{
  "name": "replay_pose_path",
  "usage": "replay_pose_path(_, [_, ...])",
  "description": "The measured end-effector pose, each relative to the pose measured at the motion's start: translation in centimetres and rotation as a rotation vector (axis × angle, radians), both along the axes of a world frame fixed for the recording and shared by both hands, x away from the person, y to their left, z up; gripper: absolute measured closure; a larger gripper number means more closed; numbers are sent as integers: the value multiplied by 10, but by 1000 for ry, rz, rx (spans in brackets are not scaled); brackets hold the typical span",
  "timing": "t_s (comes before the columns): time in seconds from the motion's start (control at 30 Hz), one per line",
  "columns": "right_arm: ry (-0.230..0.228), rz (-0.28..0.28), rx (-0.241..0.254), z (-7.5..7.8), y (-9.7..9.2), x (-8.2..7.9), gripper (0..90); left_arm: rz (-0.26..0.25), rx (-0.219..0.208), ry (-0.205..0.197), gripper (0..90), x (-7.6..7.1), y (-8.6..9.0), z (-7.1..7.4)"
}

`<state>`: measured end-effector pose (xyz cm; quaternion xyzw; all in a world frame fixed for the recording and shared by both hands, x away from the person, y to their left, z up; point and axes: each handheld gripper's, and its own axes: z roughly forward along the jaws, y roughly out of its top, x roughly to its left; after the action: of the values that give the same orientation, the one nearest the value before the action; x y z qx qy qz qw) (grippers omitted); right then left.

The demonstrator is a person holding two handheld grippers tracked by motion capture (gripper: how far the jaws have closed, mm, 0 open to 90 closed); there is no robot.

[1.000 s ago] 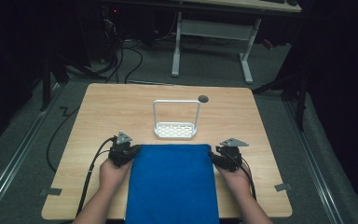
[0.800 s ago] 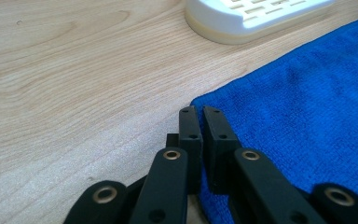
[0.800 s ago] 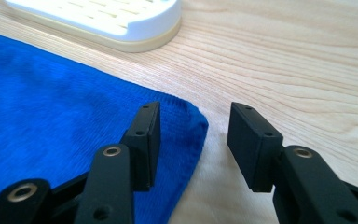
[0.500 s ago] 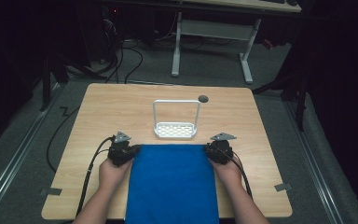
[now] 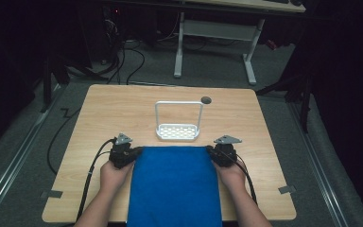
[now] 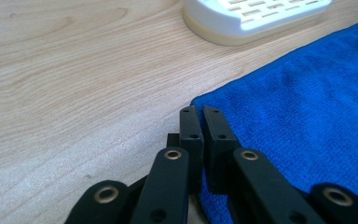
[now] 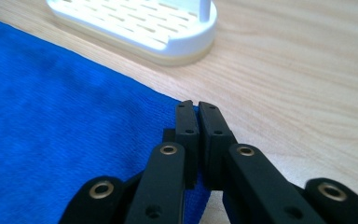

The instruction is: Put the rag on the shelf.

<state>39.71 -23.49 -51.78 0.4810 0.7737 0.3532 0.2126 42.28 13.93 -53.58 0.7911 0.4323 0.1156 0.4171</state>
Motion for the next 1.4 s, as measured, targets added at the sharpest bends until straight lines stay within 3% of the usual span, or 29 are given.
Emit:
replay_pose_path(0.2, [-60, 13, 26, 10, -1, -10, 882, -5, -22, -38, 877, -5, 2, 5])
replay_pose_path(0.3, [-130, 13, 69, 17, -4, -22, 882, 16, -59, -104, 877, -16, 7, 15])
replay_pose_path(0.4, [-147, 23, 53, 19, -3, -28, 882, 21, -79, -133, 877, -24, 10, 21])
replay_pose_path(0.43, [-173, 39, 54, 24, -3, -35, 882, 25, -84, -170, 877, -31, 11, 27])
replay_pose_path(0.53, [-201, 44, 66, 29, -3, -39, 882, 29, -99, -201, 877, -37, 13, 35])
replay_pose_path(0.57, [-233, 47, 86, 36, -4, -45, 882, 33, -116, -234, 877, -44, 14, 44])
replay_pose_path(0.8, [-322, 47, 130, 54, -5, -57, 883, 22, -123, -311, 878, -60, 13, 61])
replay_pose_path(0.83, [-334, 49, 136, 58, -6, -59, 883, 11, -122, -342, 878, -65, 12, 67])
replay_pose_path(0.87, [-343, 50, 139, 60, -6, -61, 883, 11, -122, -342, 878, -65, 12, 67])
replay_pose_path(0.93, [-369, 51, 150, 67, -6, -65, 883, 8, -139, -380, 878, -71, 13, 76])
replay_pose_path(1.27, [-468, 68, 183, 93, -4, -83, 882, 2, -208, -478, 878, -87, 15, 103])
replay_pose_path(1.4, [-491, 69, 197, 101, -6, -89, 882, -4, -206, -505, 878, -92, 15, 110])
